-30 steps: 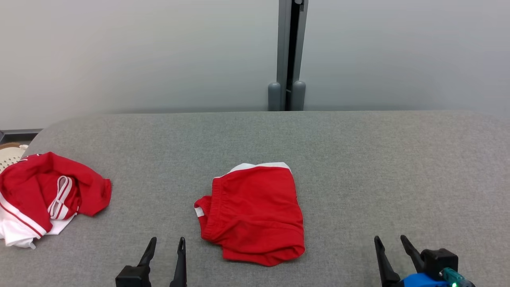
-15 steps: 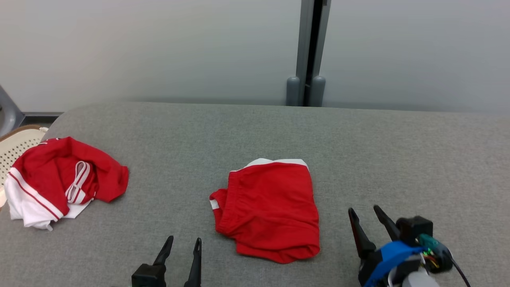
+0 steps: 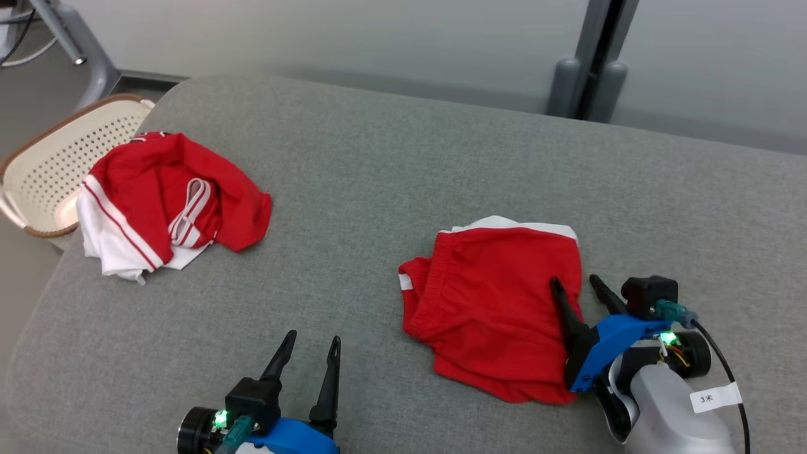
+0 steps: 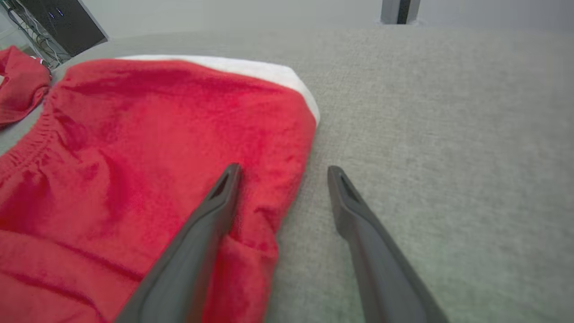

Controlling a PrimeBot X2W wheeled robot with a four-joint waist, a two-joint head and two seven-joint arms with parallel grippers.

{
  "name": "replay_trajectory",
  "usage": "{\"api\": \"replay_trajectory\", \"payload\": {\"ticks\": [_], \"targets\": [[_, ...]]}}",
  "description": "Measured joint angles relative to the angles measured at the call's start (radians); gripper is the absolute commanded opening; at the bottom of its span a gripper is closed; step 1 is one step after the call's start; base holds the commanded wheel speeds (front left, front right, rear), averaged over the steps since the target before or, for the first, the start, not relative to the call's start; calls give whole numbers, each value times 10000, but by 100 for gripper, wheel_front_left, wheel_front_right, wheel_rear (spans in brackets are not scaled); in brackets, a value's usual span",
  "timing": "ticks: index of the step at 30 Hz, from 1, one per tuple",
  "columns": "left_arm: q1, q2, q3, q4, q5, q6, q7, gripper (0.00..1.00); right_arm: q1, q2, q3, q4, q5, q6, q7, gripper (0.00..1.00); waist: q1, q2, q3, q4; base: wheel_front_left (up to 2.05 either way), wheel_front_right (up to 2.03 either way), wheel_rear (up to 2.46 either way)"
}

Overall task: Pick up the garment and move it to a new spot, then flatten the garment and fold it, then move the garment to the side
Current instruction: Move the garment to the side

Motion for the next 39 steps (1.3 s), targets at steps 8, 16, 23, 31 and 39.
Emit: {"api": "replay_trajectory", "payload": {"ticks": [8, 16, 23, 31, 39], "targets": [[-114, 2, -63, -142, -77, 50, 0, 100, -372, -21, -142, 408, 127, 2, -65, 0, 0, 0, 565, 314, 0, 0, 0], [-139, -4, -226, -560, -25, -127, 0, 100, 468, 36, -376, -627, 82, 6, -17, 0, -2, 0, 364, -996, 0, 0, 0], [-266, -4, -798, -654, -119, -284, 0, 100, 1162, 13, -280, -1122, 79, 4, -15, 0, -2, 0, 186, -2858, 0, 0, 0], [-359, -12, -1532, -604, -303, -384, 0, 100, 1834, 6, -435, -1517, 0, 2, -15, 0, -3, 0, -39, -4747, 0, 0, 0], [-487, -23, -1605, -384, -201, -403, 0, 100, 1888, -8, -963, -1498, -418, 2, -15, 0, -4, 0, -69, -5619, 0, 0, 0]]}}
